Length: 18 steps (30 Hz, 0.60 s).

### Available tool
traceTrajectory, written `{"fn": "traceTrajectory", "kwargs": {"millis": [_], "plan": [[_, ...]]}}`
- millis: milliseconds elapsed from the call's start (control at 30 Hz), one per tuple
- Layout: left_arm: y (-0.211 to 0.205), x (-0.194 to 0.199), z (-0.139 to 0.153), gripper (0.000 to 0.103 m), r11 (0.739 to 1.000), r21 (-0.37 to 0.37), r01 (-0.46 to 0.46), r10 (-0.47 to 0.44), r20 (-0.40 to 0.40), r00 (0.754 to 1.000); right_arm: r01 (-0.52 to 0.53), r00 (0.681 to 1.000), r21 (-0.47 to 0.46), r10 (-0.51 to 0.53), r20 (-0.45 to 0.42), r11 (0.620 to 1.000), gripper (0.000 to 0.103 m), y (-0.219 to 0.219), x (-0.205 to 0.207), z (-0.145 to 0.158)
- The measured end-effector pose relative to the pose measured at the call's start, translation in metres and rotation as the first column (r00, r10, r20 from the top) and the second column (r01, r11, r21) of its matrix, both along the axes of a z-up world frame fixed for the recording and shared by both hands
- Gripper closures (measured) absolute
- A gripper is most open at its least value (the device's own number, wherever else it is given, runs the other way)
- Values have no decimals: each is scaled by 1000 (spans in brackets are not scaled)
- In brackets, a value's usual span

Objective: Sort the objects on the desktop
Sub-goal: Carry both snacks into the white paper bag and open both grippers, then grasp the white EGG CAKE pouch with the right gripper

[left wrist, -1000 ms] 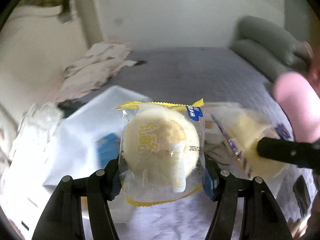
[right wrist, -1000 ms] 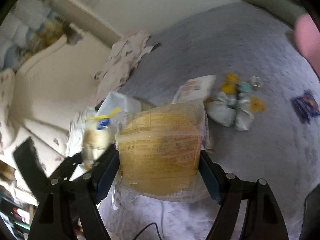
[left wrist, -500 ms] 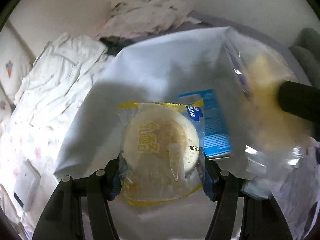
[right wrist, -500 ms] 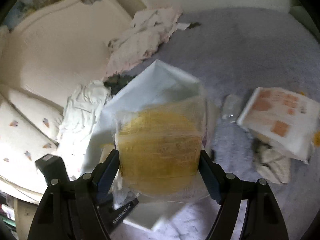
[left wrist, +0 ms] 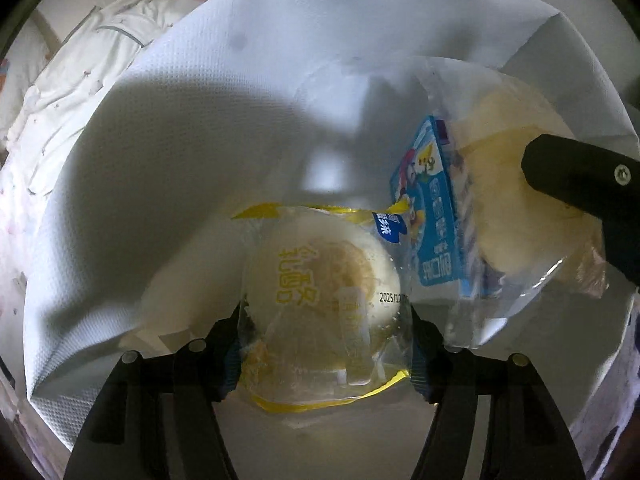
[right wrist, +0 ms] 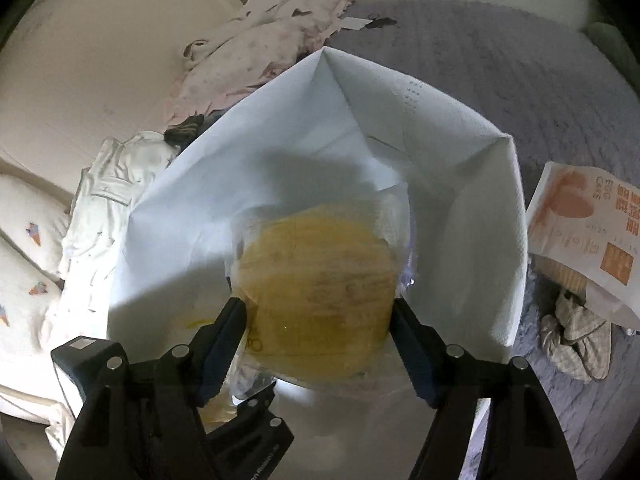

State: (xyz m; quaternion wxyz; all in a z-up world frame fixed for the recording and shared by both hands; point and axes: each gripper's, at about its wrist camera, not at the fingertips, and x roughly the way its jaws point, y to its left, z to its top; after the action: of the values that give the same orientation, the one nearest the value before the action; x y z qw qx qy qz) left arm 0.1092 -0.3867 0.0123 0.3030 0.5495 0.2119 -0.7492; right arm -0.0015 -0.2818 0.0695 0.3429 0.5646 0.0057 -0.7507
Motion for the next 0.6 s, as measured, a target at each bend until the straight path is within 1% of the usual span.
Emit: {"fn": "traceTrajectory", "kwargs": {"millis": [67, 133, 167, 300, 333, 400, 467, 500, 567, 600], "plan": [[4, -1, 7, 35, 1000, -19, -5, 6, 11, 1000, 8, 1000, 0, -8, 3, 1000, 30, 4, 4, 6], [8, -1, 17, 34, 999, -48, -3, 3, -2, 1000, 20, 1000, 4, -20, -23, 1000, 30, 3, 6, 16], [10, -1, 22, 34, 998, -58, -4, 3, -12, 1000, 20, 999, -7, -20, -47, 1000, 30, 6, 10, 25], [19, 4, 51, 34, 998, -58, 1, -6, -77, 997, 7, 992, -37, -12, -126, 999, 28, 16, 21, 70], [25, 6, 64, 32, 996, -87, 2, -11, -103, 995, 3, 990, -43, -9, -142, 999, 28, 20, 25, 81], [35, 7, 86, 25, 989, -150, 2, -22, -131, 991, -7, 986, -51, -1, -167, 999, 28, 29, 33, 100], [42, 6, 109, 17, 977, -212, 8, -49, -192, 980, -20, 984, -57, 10, -176, 998, 28, 43, 41, 115], [43, 8, 111, 15, 974, -225, 13, -63, -218, 974, -24, 984, -59, 14, -177, 998, 28, 53, 45, 123], [68, 24, 129, 13, 969, -245, 39, -106, -265, 959, -34, 982, -62, 22, -187, 998, 28, 66, 52, 133], [66, 19, 133, 13, 967, -252, 48, -120, -279, 953, -30, 981, -59, 18, -193, 998, 28, 74, 54, 137]]}}
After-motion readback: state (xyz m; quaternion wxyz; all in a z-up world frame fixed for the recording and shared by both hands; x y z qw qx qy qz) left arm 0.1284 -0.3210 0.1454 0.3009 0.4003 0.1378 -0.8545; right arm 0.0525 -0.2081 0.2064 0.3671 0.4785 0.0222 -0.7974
